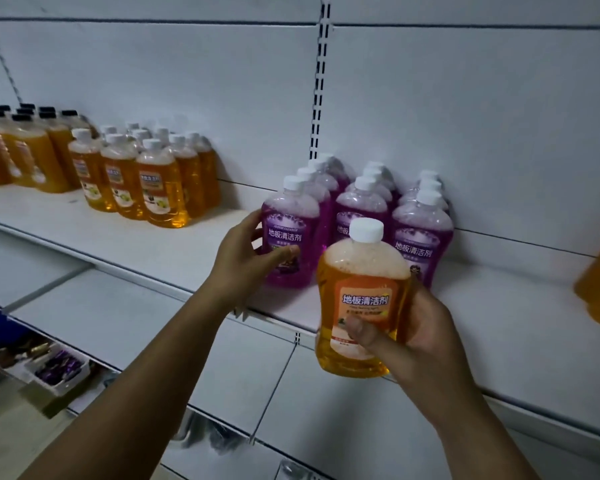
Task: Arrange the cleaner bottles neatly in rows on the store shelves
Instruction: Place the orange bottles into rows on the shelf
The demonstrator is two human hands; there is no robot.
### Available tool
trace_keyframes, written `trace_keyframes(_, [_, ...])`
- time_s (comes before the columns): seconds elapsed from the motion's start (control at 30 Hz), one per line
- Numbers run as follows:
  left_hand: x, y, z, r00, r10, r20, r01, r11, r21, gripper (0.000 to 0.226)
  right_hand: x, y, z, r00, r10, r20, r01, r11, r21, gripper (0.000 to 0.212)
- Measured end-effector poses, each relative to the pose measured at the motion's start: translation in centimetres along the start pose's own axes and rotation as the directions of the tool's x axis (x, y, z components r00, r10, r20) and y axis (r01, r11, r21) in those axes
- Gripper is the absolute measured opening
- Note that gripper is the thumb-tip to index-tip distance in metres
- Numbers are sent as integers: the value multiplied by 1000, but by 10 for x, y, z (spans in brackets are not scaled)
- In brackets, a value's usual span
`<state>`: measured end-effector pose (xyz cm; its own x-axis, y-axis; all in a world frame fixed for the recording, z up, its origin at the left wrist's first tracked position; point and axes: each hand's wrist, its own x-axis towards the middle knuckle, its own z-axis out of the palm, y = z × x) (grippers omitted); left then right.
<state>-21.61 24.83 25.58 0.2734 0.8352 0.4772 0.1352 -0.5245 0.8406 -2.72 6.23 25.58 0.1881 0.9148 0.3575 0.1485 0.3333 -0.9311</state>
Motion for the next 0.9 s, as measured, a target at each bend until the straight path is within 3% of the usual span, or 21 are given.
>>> trace_keyframes(0.23, [9,-13,-7,992,9,123,-2,998,-57,68,6,11,18,995,41,-95,-41,999,7,46])
trace_keyframes(0.63, [5,-25,-4,992,9,128,3,996,-91,70,8,13,36,979,95,-179,-94,995,17,55])
trace_keyframes(0.8, [-3,-18,-14,990,-29,137,28,1000,10,80,13,4,46,990,51,-134,-47,998,37,54])
trace_keyframes(0.9, [-18,-13,-42,998,-29,56,16,976,217,83,21,-5,59,995,14,-99,-5,996,90,66])
